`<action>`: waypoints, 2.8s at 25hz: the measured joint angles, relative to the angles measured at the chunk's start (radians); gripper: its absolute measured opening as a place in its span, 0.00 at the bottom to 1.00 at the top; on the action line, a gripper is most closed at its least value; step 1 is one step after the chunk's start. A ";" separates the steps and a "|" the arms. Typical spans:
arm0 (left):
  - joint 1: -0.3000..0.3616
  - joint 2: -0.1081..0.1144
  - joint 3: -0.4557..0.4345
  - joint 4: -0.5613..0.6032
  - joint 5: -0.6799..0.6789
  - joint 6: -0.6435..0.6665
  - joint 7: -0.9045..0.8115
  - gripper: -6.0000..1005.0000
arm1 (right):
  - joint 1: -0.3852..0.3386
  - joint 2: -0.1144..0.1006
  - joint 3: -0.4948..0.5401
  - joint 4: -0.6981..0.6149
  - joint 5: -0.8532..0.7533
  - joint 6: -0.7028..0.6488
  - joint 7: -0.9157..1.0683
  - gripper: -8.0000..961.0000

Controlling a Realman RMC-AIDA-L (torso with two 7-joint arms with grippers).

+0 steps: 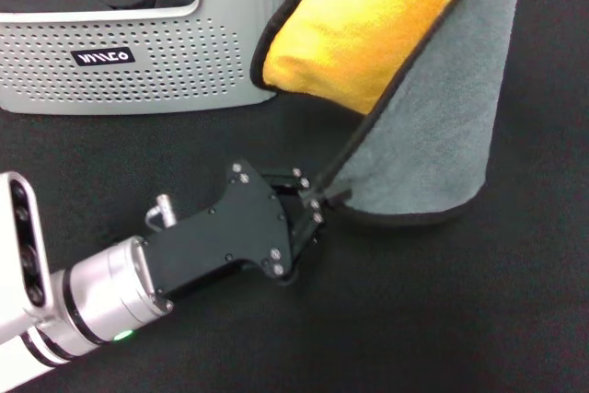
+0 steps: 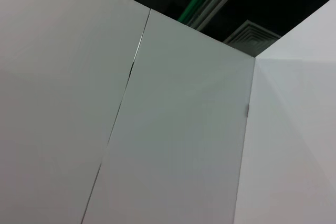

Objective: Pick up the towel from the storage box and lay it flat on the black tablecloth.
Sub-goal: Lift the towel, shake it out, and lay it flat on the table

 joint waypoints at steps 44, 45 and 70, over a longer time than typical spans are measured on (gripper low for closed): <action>0.648 0.198 0.002 0.686 -0.015 0.314 -0.237 0.02 | -0.712 0.055 -0.147 0.473 -0.215 0.322 0.098 0.01; 0.660 0.197 0.000 0.696 -0.014 0.314 -0.244 0.02 | -0.717 0.055 -0.158 0.464 -0.215 0.323 0.077 0.01; 0.030 0.053 -0.242 -0.119 -0.069 -0.034 -0.062 0.02 | -0.158 0.056 -0.192 -0.386 -0.063 -0.124 -0.219 0.01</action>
